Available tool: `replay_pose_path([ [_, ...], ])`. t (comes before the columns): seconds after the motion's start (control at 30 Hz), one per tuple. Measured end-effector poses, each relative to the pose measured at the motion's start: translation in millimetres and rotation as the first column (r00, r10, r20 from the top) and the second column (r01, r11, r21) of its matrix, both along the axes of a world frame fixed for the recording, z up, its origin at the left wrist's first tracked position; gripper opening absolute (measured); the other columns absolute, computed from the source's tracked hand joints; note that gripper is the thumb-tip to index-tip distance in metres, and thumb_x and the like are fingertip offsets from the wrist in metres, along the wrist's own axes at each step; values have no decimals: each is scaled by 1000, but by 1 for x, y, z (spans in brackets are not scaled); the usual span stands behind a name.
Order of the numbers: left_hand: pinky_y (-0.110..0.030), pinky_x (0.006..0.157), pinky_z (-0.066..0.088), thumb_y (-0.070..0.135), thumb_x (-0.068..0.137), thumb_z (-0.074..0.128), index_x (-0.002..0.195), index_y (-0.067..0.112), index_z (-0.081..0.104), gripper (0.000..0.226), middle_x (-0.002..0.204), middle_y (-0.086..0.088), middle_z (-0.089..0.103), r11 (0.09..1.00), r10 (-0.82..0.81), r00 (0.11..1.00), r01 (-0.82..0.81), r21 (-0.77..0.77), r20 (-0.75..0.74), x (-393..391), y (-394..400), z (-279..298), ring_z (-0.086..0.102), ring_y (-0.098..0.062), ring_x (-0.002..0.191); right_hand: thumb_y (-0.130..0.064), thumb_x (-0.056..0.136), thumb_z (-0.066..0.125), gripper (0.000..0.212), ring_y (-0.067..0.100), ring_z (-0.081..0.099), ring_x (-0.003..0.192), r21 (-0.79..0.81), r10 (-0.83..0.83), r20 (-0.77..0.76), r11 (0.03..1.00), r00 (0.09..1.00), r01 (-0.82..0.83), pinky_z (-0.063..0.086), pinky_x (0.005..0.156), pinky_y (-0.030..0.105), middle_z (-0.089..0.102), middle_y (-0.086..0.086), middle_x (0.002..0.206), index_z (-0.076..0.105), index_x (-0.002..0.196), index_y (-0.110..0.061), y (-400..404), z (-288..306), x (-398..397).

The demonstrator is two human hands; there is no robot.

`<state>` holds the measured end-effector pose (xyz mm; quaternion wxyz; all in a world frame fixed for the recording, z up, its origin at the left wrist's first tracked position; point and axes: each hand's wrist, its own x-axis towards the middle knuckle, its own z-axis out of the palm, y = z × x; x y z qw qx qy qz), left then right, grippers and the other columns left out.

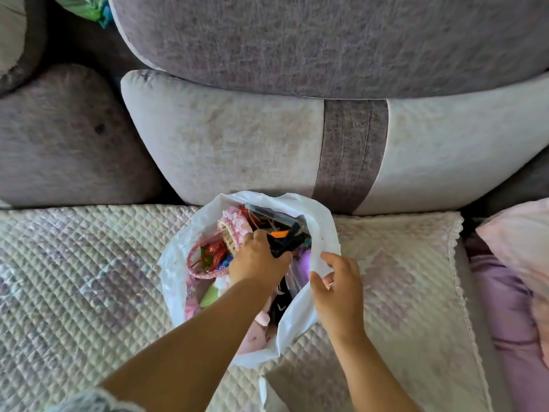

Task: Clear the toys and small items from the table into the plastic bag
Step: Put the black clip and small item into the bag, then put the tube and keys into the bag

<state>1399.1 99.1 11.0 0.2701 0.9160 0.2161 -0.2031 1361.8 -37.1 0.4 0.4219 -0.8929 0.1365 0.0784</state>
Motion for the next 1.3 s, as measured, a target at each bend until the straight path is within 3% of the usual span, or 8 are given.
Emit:
replay_pose_path([
  [0.13,-31,71,42,34,87,55,128,22,44,44,122,-1,51,998,27,998,-23,-56,55,-2,7,-4,55,-22,99,-11,82,62,28,14,53,74,6,-10,2,1000,1000,10,38,72,19,49,-2,101,60,110,-15,2,0,-1],
  [0.27,-31,75,49,33,86,56,121,28,51,36,107,5,61,987,64,995,-52,-152,76,-26,31,2,57,-15,92,-14,83,63,19,12,53,73,24,-3,17,1000,1000,2,41,68,20,54,-3,85,60,102,-15,10,10,-7],
  [0.4,-30,70,51,33,86,58,111,31,57,25,94,12,62,976,120,992,-109,-187,49,-76,66,18,61,-13,85,-17,84,63,13,12,54,72,4,178,50,984,983,-179,38,61,9,57,-6,79,62,97,-15,31,30,-24],
  [0.5,-25,64,47,30,86,59,102,34,60,17,84,12,62,971,155,986,-141,-190,57,-125,94,32,60,-5,71,-21,85,63,11,12,54,72,-26,353,47,936,934,-352,41,62,17,59,-5,81,61,93,-13,50,47,-44],
  [0.6,-17,57,41,34,87,59,98,34,61,12,78,14,61,968,188,982,-178,-175,38,-180,124,48,56,2,61,-27,87,61,15,13,55,74,-66,516,18,855,856,-514,42,65,26,59,-4,82,60,95,-14,72,62,-69],
  [0.83,-21,59,44,39,88,56,102,34,59,15,78,15,61,924,372,927,-366,-110,44,-321,183,79,59,-6,68,-29,85,62,14,9,45,58,-117,750,-2,657,661,-745,30,57,25,50,-8,64,58,83,-15,134,92,-147],
  [1.0,-35,74,52,28,87,61,98,24,64,13,77,4,61,828,554,825,-530,-185,115,-432,209,94,63,-23,77,-34,85,59,16,11,53,69,-165,870,-45,478,491,-862,37,62,25,59,-6,74,54,80,-20,187,107,-221],
  [1.3,-22,70,46,40,88,56,104,32,61,19,76,14,60,577,816,563,-804,-141,127,-647,263,113,57,-4,73,-33,86,58,17,4,48,66,-206,993,-31,105,113,-973,38,61,21,53,-6,70,54,72,-24,307,135,-373],
])
